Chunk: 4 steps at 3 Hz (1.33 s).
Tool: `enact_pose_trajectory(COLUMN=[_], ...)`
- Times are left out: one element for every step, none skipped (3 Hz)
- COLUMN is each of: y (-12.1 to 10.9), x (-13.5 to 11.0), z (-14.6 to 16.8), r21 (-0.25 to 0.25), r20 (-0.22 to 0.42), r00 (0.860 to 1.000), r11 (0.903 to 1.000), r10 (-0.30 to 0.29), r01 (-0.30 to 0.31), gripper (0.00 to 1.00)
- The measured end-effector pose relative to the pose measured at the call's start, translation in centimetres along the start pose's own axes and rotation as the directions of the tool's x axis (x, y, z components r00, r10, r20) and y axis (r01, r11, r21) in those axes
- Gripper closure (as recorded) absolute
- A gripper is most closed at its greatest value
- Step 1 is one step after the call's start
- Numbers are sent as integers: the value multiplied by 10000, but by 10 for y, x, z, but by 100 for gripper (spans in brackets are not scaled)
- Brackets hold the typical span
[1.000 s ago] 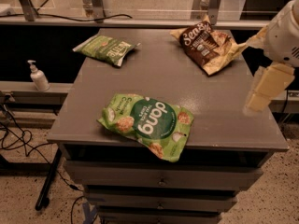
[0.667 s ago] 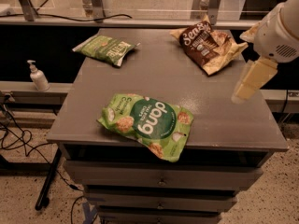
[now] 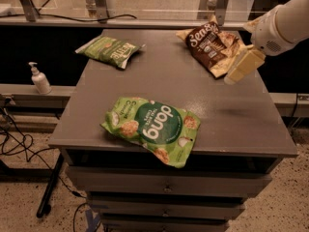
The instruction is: Move brown chip bag near green rice chip bag
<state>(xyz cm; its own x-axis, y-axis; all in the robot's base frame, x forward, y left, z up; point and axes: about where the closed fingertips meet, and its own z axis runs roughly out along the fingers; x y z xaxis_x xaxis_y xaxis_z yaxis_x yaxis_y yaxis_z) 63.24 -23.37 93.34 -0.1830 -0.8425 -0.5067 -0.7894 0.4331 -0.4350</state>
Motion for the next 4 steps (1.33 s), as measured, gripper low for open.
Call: enact_pose_trajectory(y=[-38, -70, -100, -116], x=[7, 15, 25, 37], z=[32, 64, 87, 102], r21=[208, 244, 490, 764], r20=[855, 1534, 1658, 1280], r00=[9943, 9777, 9664, 9613], r11=[9976, 9885, 9771, 9640], r10=[645, 1437, 1966, 2440], r01=[-665, -1491, -2072, -2549], gripper=[0, 0, 0, 0])
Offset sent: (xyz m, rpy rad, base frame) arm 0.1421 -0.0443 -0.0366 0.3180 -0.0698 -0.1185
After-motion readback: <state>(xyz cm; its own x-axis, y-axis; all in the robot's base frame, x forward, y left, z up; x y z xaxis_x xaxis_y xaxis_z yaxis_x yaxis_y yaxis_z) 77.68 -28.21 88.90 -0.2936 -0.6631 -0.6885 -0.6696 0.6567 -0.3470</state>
